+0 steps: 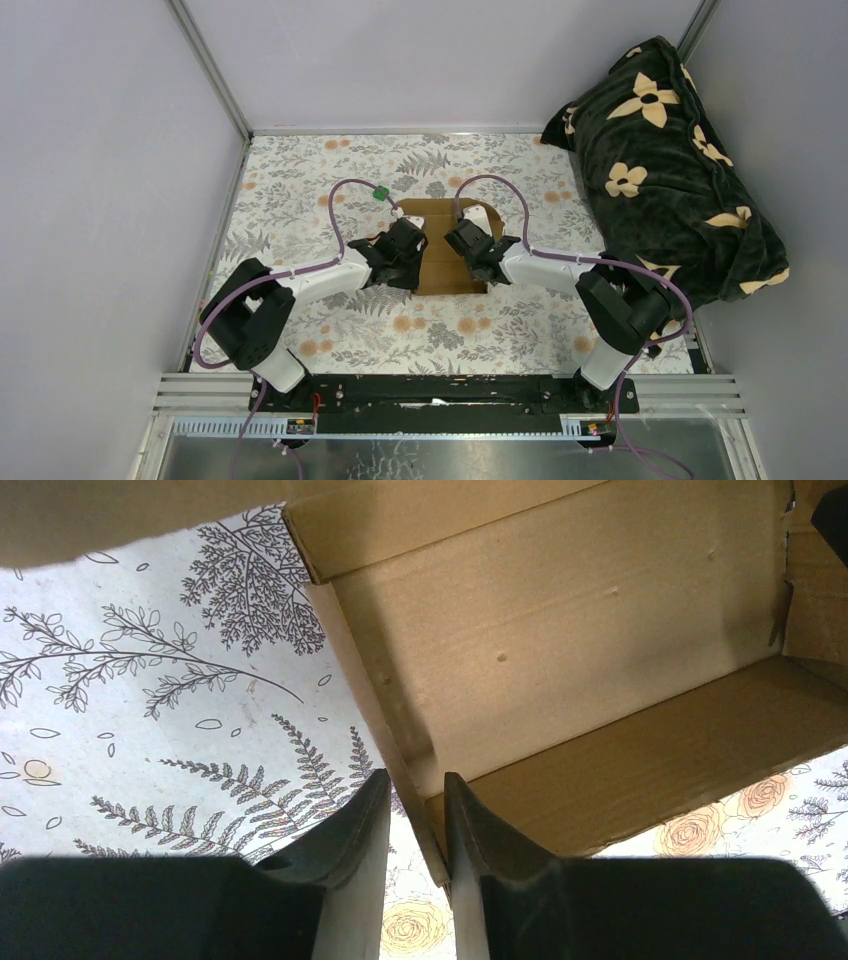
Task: Fold the paper box
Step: Fold the paper box at the center of the board.
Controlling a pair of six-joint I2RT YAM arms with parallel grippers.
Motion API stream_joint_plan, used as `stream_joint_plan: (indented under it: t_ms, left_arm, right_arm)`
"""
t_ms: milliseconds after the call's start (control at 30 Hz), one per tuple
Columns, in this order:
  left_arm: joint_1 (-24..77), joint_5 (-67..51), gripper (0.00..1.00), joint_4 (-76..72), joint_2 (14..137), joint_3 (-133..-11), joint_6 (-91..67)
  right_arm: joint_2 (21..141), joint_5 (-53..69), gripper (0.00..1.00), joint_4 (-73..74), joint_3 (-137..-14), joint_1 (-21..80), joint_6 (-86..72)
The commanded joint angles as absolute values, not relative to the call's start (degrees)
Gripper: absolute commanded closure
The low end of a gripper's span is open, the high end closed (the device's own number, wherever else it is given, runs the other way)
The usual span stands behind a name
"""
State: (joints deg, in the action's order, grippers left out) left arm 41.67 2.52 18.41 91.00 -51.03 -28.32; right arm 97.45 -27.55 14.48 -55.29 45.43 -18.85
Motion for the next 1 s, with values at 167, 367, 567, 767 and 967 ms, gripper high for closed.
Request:
stream_joint_plan:
  t_ms: [167, 367, 567, 767, 967]
  left_arm:
    - [41.5, 3.1, 0.68, 17.8, 90.0, -51.8, -28.7]
    - [41.5, 3.4, 0.69, 18.1, 89.8, -52.1, -29.0]
    - [41.5, 3.0, 0.69, 18.4, 89.3, -52.4, -29.2]
    - [41.5, 2.8, 0.69, 18.7, 89.0, -52.8, -29.0]
    - [41.4, 2.7, 0.69, 19.1, 89.0, -53.6, -28.6]
  right_arm:
    - [95.7, -26.3, 0.71, 17.8, -53.6, 47.0, -19.7]
    - [94.0, -25.8, 0.71, 18.6, -51.9, 47.3, -20.5]
    - [93.5, -28.7, 0.97, 19.8, -52.0, 47.4, -20.7]
    - [94.5, -33.5, 0.98, 22.7, -54.5, 47.8, -19.6]
    - [96.8, -37.8, 1.0, 25.7, -56.7, 48.7, -19.6]
